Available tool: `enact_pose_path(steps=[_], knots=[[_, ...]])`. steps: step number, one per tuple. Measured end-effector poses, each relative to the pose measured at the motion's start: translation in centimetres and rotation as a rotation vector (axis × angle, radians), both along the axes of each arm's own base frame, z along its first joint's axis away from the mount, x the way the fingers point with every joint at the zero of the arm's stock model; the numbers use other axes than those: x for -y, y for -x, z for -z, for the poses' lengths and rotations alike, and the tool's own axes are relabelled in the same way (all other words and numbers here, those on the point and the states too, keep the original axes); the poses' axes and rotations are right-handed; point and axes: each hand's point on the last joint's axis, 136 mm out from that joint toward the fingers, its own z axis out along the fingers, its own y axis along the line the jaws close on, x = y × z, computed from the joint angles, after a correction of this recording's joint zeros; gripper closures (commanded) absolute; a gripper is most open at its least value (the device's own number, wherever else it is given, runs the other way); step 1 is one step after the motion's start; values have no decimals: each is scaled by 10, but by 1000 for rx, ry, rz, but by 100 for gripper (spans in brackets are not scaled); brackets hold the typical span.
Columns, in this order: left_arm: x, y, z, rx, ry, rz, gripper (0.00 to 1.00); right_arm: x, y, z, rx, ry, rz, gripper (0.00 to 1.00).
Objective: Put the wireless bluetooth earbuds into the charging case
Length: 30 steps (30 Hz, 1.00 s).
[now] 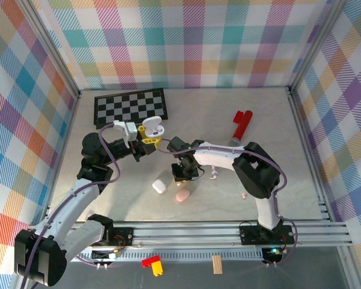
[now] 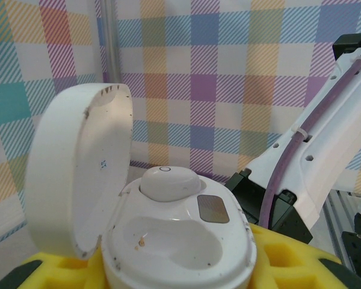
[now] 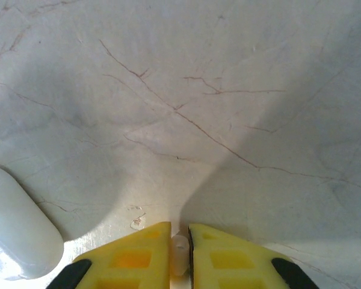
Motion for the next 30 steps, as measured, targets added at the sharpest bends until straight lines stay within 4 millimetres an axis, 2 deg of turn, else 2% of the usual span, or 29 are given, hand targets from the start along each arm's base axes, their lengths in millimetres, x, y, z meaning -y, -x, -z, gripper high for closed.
enact_pose_path(steps=[3, 7, 15, 18, 23, 30], knots=[[0, 0, 0, 0, 0, 0, 66, 5, -3, 0, 10, -7, 18, 85], [0, 0, 0, 1, 0, -1, 66, 27, -18, 0, 19, -8, 86, 85], [1, -2, 3, -7, -2, 0, 66, 85, -56, -3, 58, -3, 274, 84], [1, -4, 5, -16, -5, 0, 66, 105, -63, 0, 73, 7, 326, 82], [2, -5, 6, -17, -5, -1, 66, 108, -64, -1, 86, -25, 352, 67], [2, -7, 8, -20, -8, -1, 66, 102, -57, -5, 99, -86, 350, 58]])
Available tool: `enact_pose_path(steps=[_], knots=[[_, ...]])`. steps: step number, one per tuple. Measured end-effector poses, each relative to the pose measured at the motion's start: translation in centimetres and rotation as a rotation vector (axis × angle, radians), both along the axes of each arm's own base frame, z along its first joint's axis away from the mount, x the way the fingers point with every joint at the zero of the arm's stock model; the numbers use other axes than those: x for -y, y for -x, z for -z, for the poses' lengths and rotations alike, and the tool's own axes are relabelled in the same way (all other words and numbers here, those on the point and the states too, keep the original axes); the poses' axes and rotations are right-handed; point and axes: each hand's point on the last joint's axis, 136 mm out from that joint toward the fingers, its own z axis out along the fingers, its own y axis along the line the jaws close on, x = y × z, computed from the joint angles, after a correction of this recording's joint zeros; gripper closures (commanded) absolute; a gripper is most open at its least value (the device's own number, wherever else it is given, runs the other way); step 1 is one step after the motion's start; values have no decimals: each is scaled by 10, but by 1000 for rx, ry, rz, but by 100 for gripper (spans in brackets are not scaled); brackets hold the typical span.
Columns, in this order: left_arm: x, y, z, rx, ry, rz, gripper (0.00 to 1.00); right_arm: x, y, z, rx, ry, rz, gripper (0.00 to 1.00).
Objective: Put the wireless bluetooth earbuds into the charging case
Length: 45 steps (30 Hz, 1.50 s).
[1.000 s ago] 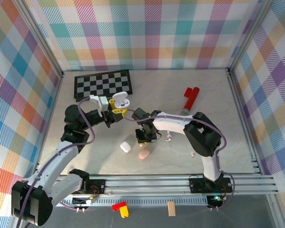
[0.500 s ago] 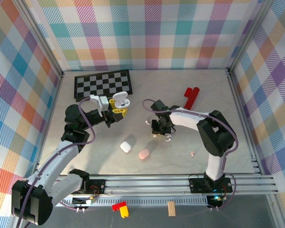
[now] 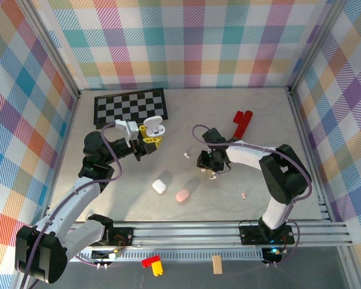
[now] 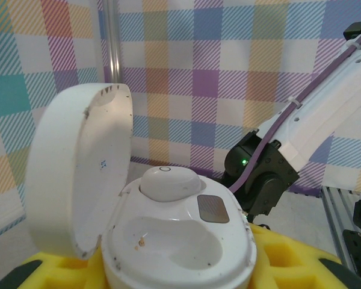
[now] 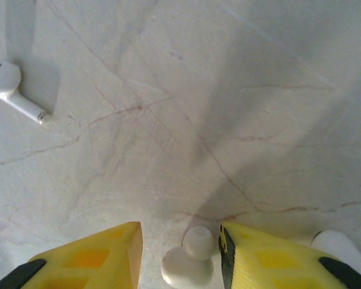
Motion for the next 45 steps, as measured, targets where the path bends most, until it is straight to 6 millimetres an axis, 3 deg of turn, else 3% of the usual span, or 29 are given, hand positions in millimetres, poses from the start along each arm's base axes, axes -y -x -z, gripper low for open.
enact_pose_path(steps=[12, 17, 23, 28, 35, 45], knots=[[1, -9, 6, 8, 10, -12, 66, -22, 28, -2, -24, -23, -57, 53], [0, -24, 22, -35, 33, -40, 66, -21, 34, -11, 1, -14, -83, 51], [-11, -37, 25, -47, 58, -108, 65, -8, 31, -31, 77, 143, -175, 52], [-35, -56, 19, -45, 113, -196, 66, -12, 21, -45, 150, 311, -276, 56], [-60, -72, 18, -70, 170, -271, 66, -17, 13, -29, 173, 606, -417, 60], [-63, -69, 11, -53, 178, -275, 66, -16, 15, -11, 162, 832, -527, 65]])
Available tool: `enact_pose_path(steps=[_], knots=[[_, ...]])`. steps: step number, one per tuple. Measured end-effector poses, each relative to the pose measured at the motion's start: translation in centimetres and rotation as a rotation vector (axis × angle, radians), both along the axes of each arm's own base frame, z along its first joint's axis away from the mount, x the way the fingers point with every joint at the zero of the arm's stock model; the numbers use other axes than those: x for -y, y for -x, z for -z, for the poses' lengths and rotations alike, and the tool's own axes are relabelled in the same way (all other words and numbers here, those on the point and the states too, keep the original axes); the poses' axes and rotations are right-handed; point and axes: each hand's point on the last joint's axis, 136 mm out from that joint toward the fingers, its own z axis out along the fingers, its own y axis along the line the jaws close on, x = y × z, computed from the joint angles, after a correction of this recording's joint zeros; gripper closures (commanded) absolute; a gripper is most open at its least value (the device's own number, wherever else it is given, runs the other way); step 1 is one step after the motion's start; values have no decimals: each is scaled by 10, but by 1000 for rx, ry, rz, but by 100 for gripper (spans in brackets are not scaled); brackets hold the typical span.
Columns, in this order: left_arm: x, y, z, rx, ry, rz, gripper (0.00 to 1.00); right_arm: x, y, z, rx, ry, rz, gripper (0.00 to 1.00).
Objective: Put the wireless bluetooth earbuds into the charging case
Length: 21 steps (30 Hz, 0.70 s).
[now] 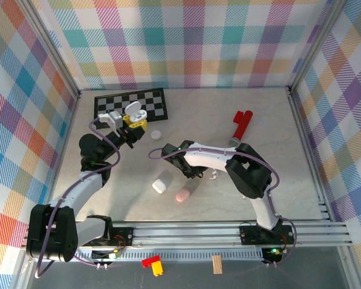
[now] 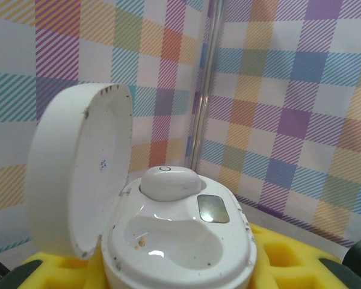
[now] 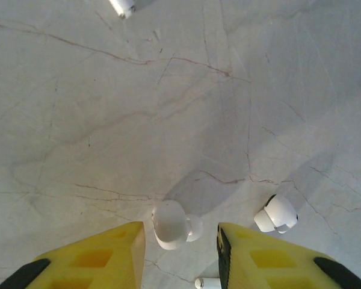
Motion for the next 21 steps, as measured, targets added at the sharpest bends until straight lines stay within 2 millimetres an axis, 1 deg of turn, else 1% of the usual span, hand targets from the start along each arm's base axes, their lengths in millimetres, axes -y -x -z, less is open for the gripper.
enact_pose_path(steps=[5, 12, 16, 19, 21], knots=[[0, 0, 0, -2, 3, 0, 66, 0, -1, 0, 0, 28, -21, 66], [0, 1, -1, -7, 8, 5, 66, 2, 0, 10, -17, 59, -26, 69], [0, 1, -1, -11, 12, 8, 66, 2, 0, 10, -16, 63, -26, 72], [1, 2, -1, -13, 12, 12, 66, 2, 0, 11, -17, 65, -26, 77], [1, 2, -1, -13, 11, 16, 66, 2, 0, 12, -17, 66, -26, 78]])
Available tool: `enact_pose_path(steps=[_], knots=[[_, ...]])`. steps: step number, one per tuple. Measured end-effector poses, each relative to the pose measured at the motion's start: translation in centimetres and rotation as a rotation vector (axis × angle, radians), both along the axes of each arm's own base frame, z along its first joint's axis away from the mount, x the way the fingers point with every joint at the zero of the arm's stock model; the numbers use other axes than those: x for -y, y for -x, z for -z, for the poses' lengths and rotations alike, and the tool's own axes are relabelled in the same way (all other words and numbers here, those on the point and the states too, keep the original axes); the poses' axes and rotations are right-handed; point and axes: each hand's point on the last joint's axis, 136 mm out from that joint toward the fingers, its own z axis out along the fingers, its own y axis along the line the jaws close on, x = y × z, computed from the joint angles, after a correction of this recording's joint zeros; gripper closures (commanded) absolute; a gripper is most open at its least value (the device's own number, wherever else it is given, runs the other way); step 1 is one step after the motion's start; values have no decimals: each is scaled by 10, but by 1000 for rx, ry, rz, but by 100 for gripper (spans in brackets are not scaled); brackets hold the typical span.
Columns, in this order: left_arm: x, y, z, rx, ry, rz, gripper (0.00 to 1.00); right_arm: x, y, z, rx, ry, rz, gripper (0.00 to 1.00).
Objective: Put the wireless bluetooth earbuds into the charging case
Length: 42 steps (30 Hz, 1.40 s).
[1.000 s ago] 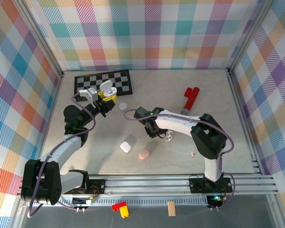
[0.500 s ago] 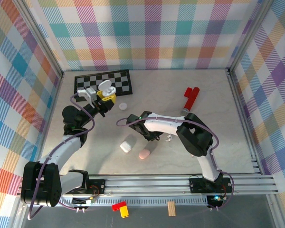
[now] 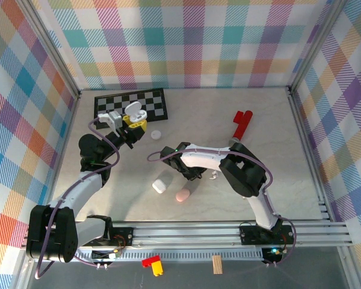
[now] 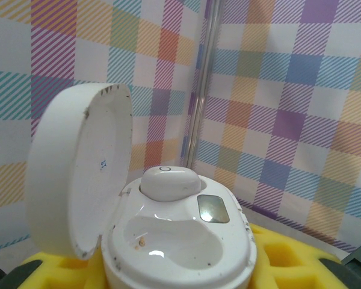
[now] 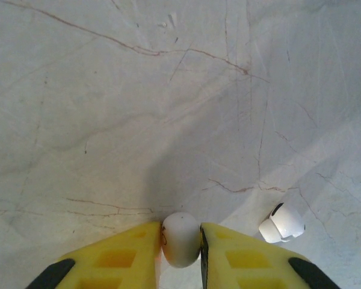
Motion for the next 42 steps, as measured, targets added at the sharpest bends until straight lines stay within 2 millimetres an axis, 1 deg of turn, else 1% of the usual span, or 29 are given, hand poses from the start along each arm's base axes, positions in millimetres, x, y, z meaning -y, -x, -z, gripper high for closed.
enact_pose_path(steps=[3, 8, 11, 13, 16, 20, 27, 30, 36, 40, 42], knots=[[1, 1, 1, -1, -3, 7, 66, 0, 0, 0, 2, 1, 0, 81], [1, 1, 1, 0, -7, 9, 66, -1, 1, -2, 12, -36, 3, 81], [1, 0, 4, -6, -14, 6, 66, 0, 4, -12, 21, -112, 23, 81], [2, -1, 7, -13, -22, 3, 66, -1, 5, -28, 38, -192, 41, 81], [5, -2, 9, -17, -30, -4, 66, -6, 3, -60, 71, -331, 70, 80], [12, 0, 11, -3, -52, 1, 66, -17, -1, -113, 120, -558, 97, 80], [39, 4, 18, 12, -122, 28, 66, -35, -2, -188, 102, -956, 118, 80], [51, 6, 22, 21, -150, 39, 66, -44, -3, -214, 80, -1105, 106, 80], [76, 10, 27, 47, -220, 66, 66, -65, -2, -257, 28, -1337, 36, 79], [89, 12, 33, 62, -255, 86, 66, -78, 5, -277, -14, -1439, -18, 79], [94, 11, 40, 57, -273, 96, 66, -83, 8, -285, -34, -1480, -38, 80]])
